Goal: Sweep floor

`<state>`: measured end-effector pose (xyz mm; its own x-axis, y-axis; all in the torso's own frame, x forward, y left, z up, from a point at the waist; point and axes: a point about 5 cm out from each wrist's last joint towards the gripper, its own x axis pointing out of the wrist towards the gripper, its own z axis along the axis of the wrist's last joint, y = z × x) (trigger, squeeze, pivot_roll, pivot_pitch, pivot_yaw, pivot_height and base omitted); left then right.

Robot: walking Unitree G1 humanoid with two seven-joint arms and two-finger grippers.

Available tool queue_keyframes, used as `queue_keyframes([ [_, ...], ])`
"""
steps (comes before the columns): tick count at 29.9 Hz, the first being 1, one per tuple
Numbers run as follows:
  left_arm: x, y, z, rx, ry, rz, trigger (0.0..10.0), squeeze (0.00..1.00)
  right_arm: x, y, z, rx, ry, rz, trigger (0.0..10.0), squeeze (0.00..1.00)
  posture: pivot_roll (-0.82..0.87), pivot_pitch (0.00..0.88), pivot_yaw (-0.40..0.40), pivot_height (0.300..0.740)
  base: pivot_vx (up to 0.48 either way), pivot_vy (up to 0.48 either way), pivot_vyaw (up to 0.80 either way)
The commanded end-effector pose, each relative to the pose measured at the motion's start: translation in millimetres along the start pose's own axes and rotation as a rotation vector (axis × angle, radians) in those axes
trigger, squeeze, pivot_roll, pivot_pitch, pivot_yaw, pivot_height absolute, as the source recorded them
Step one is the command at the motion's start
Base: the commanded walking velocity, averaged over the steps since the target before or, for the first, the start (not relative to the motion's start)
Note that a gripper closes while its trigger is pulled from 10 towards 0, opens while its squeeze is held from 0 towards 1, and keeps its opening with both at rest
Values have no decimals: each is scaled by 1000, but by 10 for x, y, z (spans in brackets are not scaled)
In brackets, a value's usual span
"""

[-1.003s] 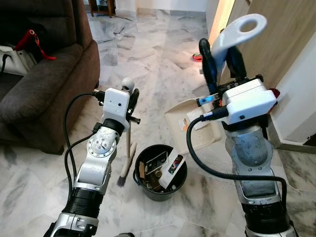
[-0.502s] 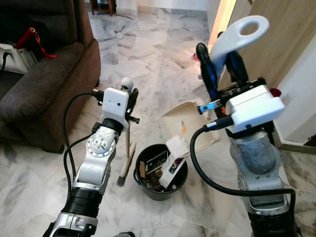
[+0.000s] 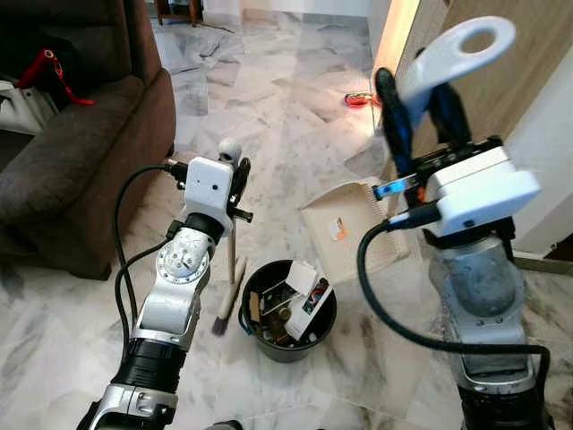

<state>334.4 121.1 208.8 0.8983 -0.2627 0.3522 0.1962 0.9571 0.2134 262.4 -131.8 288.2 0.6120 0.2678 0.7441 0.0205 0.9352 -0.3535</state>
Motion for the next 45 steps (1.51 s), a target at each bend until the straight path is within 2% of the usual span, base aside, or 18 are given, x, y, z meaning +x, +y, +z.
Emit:
queue_keyframes([
  [1, 42, 21, 114, 6, -60, 7, 10000, 0, 20, -119, -1, -24, 0, -64, 10000, 0, 119, 161, -48, 740, 0, 0, 0],
  [2, 43, 19, 113, 6, -59, 7, 10000, 0, 3, -186, -60, -45, 32, -108, 10000, 0, 118, 162, -47, 740, 0, 0, 0],
  [4, 43, 17, 112, 5, -59, 7, 10000, 0, -4, -213, -83, -56, 45, -126, 10000, 0, 118, 162, -47, 740, 0, 0, 0],
  [6, 43, 10, 112, 3, -59, 6, 10000, 0, -46, -343, -160, -54, 86, -221, 10000, 0, 116, 165, -44, 740, 0, 0, 0],
  [15, 43, 9, 113, 2, -56, 2, 10000, 0, -136, -607, -309, -54, 168, -363, 10000, 0, 120, 170, -44, 740, 0, 0, 0],
  [18, 34, 14, 112, 1, -54, 6, 10000, 0, -178, -761, -339, -53, 182, -437, 10000, 0, 120, 173, -42, 740, 0, 0, 0],
  [23, 32, 19, 115, 1, -54, 6, 10000, 0, -167, -835, -311, -40, 167, -466, 10000, 0, 119, 177, -40, 740, 0, 0, 0],
  [28, 32, 18, 115, -1, -55, 5, 10000, 0, -127, -1020, -218, -76, 117, -530, 10000, 0, 114, 171, -38, 740, 0, 0, 0],
  [34, 35, 5, 122, -4, -59, 2, 10000, 0, -139, -1104, -223, -90, 111, -575, 10000, 0, 119, 161, -40, 740, 0, 0, 0],
  [38, 24, 20, 119, -2, -60, 4, 10000, 0, -220, -1222, -265, -155, 137, -626, 10000, 0, 119, 148, -39, 740, 0, 0, 0],
  [45, 9, 19, 113, -3, -60, 5, 10000, 0, -368, -1302, -375, -228, 206, -649, 10000, 0, 125, 137, -41, 740, 0, 0, 0],
])
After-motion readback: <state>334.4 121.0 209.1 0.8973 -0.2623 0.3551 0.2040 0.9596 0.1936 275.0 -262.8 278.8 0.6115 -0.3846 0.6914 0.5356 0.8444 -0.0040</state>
